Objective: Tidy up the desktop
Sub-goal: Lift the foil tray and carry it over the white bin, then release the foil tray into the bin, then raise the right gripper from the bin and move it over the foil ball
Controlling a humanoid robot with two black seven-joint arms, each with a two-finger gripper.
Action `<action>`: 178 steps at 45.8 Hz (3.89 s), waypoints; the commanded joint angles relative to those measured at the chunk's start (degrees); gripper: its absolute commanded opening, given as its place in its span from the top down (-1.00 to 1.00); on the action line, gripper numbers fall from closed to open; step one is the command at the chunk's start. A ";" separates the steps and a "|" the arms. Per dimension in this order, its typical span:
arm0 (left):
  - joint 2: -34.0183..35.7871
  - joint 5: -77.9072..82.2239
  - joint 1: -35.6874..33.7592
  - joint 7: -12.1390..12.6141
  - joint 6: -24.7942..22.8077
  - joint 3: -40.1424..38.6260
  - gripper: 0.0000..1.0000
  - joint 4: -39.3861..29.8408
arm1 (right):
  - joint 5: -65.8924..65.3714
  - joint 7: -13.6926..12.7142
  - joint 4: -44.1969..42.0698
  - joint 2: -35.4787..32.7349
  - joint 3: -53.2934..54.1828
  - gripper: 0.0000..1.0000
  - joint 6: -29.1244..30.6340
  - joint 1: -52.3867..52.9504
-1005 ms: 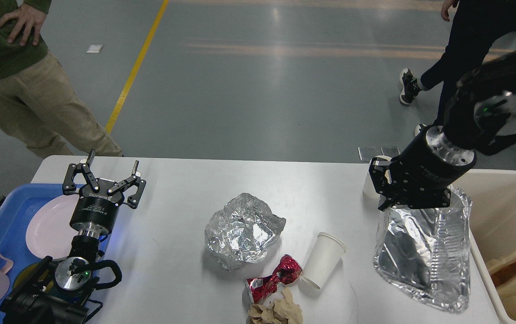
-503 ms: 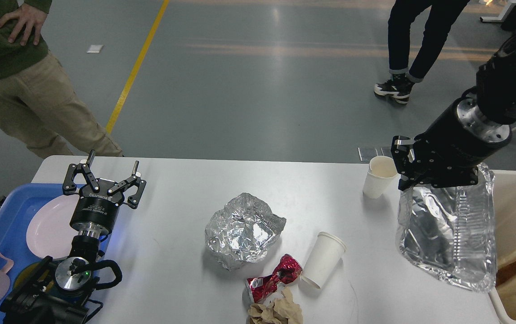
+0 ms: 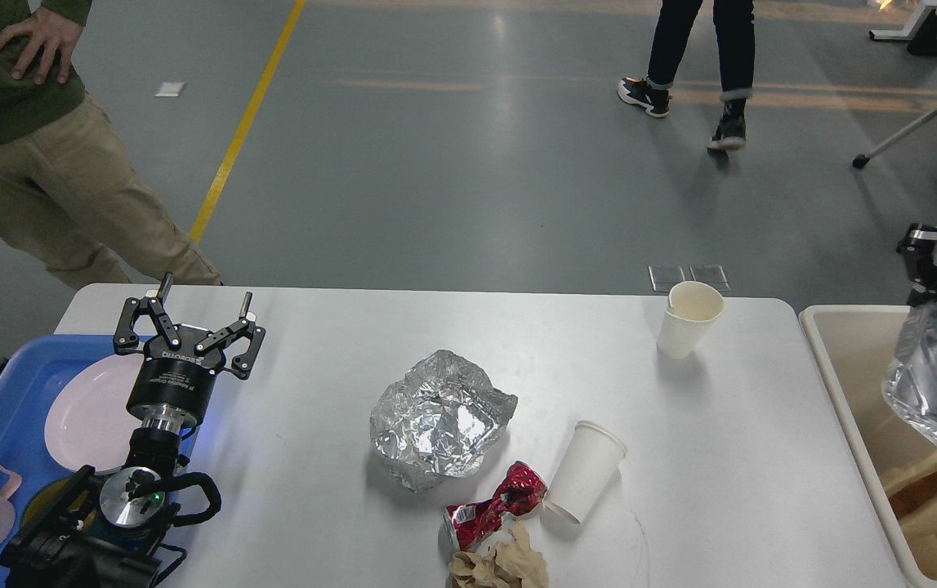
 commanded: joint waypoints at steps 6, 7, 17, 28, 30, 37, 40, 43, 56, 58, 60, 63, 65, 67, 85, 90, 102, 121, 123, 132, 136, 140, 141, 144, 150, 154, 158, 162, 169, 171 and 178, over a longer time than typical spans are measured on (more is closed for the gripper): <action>-0.01 0.01 0.01 0.00 0.00 0.00 -0.93 0.00 | -0.08 0.00 -13.18 -3.10 7.47 1.00 -17.71 -21.10; 0.08 0.01 0.01 0.00 0.00 0.00 -0.93 0.00 | 0.01 0.00 -14.15 -3.27 9.05 1.00 -19.55 -23.04; 0.08 0.01 0.01 0.00 0.00 0.00 -0.93 0.00 | 0.01 -0.09 -27.59 -2.14 22.94 1.00 -32.84 -46.33; -0.01 0.01 0.01 0.00 0.00 0.00 -0.93 0.00 | 0.62 -0.35 -51.23 9.37 29.28 1.00 -36.09 -66.63; -0.01 0.01 0.01 0.00 0.00 0.00 -0.93 0.00 | 0.62 -0.79 -54.92 11.66 29.28 1.00 -36.88 -69.71; -0.01 0.01 0.01 0.00 0.00 0.00 -0.93 0.00 | 0.71 -1.06 -59.69 14.48 30.07 1.00 -38.20 -74.82; -0.01 0.01 -0.08 0.00 0.00 0.00 -0.93 0.00 | 0.71 -1.14 -59.69 14.92 30.24 1.00 -39.25 -75.08; -0.01 0.01 -0.08 0.00 0.00 0.00 -0.93 0.00 | 0.71 -1.14 -59.69 16.23 30.51 1.00 -39.96 -75.87; 0.08 0.01 -0.08 0.00 0.00 0.00 -0.93 0.00 | 0.71 -1.76 -59.69 18.35 31.21 1.00 -41.10 -78.34; 0.08 0.01 0.01 0.00 0.00 0.00 -0.93 0.00 | 0.80 -1.76 -59.69 18.35 31.56 0.85 -41.10 -78.86; 0.08 0.01 -0.08 0.00 0.00 0.00 -0.93 0.00 | 0.80 -1.67 -59.69 18.43 32.00 0.45 -41.28 -79.04; 0.08 0.01 0.01 0.00 0.00 0.00 -0.93 0.00 | 0.80 -1.67 -59.69 18.87 32.44 -0.17 -41.37 -79.04; 0.08 0.01 -0.08 0.00 0.00 0.00 -0.93 0.00 | 0.71 -1.58 -59.69 19.31 32.44 -0.45 -41.54 -79.13; 0.08 0.01 -0.08 0.00 0.00 0.00 -0.93 0.00 | 0.71 -1.58 -59.69 19.58 32.44 -0.64 -41.72 -79.13; 0.08 0.01 -0.08 0.00 0.00 0.00 -0.93 0.00 | 0.62 -1.49 -58.55 18.52 31.65 -1.00 -40.84 -76.41; 0.08 0.01 0.01 0.00 0.00 0.00 -0.93 0.00 | -0.43 -1.76 -53.37 14.92 31.21 -1.00 -38.73 -71.05; 0.08 0.01 -0.08 0.00 0.00 0.00 -0.93 0.00 | -3.86 -1.93 -34.57 8.42 22.34 -1.00 -29.69 -54.01; -0.01 0.01 -0.08 0.00 0.00 0.00 -0.93 0.00 | -4.65 -2.37 -0.46 9.81 4.94 -1.00 -5.17 -15.16; -0.01 0.01 -0.08 0.00 0.00 0.00 -0.93 0.00 | -4.47 -2.37 0.51 11.04 4.49 -1.00 -0.96 -11.73; -0.01 0.01 0.01 0.00 0.00 0.00 -0.93 0.00 | -3.68 -2.37 7.44 14.65 5.11 -1.00 11.81 3.64; 0.08 0.01 0.01 0.00 0.00 0.00 -0.93 0.00 | -3.51 -2.37 15.52 16.41 5.37 -1.00 11.63 11.21; 0.08 0.01 0.01 0.00 0.00 0.00 -0.93 0.00 | -3.51 -2.37 22.03 18.78 7.12 -1.00 11.54 17.36; 0.08 0.01 0.01 0.00 0.00 0.00 -0.93 0.09 | -3.42 -2.37 25.18 19.13 8.87 -1.00 11.46 20.94; 0.08 0.01 0.01 0.00 0.00 0.00 -0.93 0.00 | -3.16 -2.37 28.54 19.40 10.73 -1.00 11.28 25.36; 0.08 0.01 -0.08 0.00 0.00 0.00 -0.93 0.00 | -0.87 -2.37 35.05 19.66 13.98 -1.00 9.79 32.22; 0.08 0.01 -0.08 0.00 0.00 0.00 -0.93 0.00 | -0.17 -2.37 36.90 20.10 14.95 -1.00 9.44 34.25; 0.08 0.01 -0.08 0.00 0.00 0.00 -0.93 0.00 | -0.17 -2.46 37.61 20.19 15.48 -1.00 8.82 34.25; 0.08 0.01 0.01 0.00 0.00 0.00 -0.93 0.00 | -0.08 -2.37 37.61 20.19 15.48 -1.00 7.85 34.07; 0.08 0.01 0.01 0.00 0.00 0.00 -0.93 0.00 | 0.27 -2.46 36.99 20.37 15.74 -1.00 5.13 32.15; 0.08 0.01 -0.08 0.00 0.00 0.00 -0.93 0.00 | 0.88 -2.46 36.82 20.72 16.09 -1.00 4.08 30.83; 0.08 0.01 -0.08 0.00 0.00 0.00 -0.93 0.00 | 4.48 -3.34 33.92 21.77 20.92 -1.00 0.56 24.06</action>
